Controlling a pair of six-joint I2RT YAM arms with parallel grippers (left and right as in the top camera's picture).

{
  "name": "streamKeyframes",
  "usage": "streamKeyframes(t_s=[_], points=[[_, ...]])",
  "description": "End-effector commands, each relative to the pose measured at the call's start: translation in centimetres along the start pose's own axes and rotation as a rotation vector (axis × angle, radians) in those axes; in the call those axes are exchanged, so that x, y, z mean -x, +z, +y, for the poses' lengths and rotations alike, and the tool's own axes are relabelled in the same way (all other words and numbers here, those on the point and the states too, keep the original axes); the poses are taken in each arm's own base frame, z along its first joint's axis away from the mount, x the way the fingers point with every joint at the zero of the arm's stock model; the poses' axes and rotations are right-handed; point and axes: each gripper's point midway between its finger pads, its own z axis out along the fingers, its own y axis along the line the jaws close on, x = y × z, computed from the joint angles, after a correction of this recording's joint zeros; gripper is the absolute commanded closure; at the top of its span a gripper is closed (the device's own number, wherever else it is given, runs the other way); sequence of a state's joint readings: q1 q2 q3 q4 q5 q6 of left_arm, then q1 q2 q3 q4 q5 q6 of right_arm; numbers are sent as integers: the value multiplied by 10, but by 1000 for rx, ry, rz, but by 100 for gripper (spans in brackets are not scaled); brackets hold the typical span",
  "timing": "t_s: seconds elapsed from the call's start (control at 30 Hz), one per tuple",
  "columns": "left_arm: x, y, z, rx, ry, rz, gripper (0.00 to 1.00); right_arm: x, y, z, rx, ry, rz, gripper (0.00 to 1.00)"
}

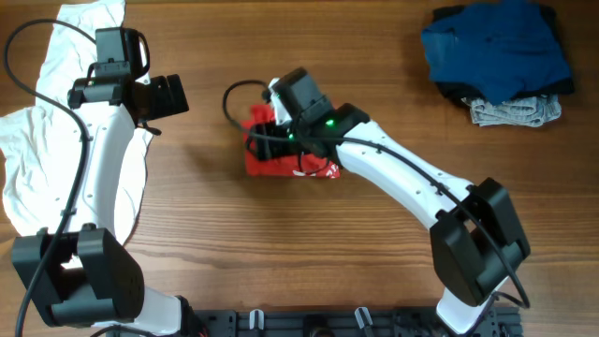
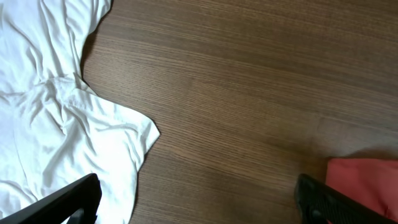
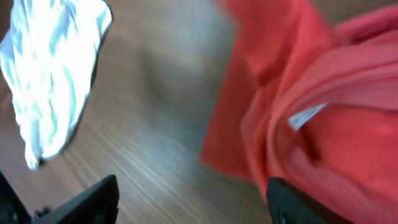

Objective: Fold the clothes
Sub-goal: 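Press the folded bundle down and lift the right gripper away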

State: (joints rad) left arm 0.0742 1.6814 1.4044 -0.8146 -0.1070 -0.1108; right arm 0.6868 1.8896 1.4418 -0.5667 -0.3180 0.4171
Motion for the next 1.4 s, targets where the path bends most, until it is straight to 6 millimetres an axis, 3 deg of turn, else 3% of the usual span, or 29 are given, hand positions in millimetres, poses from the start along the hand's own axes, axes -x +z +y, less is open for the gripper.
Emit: streamKeyframes(t_s=[0.0, 0.17, 0.33, 0.57, 0.77, 0.97, 1.2, 1.37], points=[[3, -1, 0, -6, -6, -8, 0, 15, -19, -4, -60, -56, 2, 18], [3, -1, 0, -6, -6, -8, 0, 38, -68, -59, -314, 93, -45, 13], [3, -1, 0, -6, -6, -8, 0, 39, -74, -109, -366, 270, -38, 14], [3, -1, 0, -6, -6, -8, 0, 30, -45, -125, -366, 209, 39, 23], [3, -1, 0, -6, -6, -8, 0, 27, -20, -141, -389, 116, 82, 46], [3, -1, 0, -6, -6, -8, 0, 47, -17, -147, -414, 87, 0, 56], [3, -1, 0, -6, -6, -8, 0, 59, -16, -144, -402, 73, -45, 79], [3, -1, 0, -6, -6, -8, 0, 56, -16, -145, -405, 53, -27, 82]])
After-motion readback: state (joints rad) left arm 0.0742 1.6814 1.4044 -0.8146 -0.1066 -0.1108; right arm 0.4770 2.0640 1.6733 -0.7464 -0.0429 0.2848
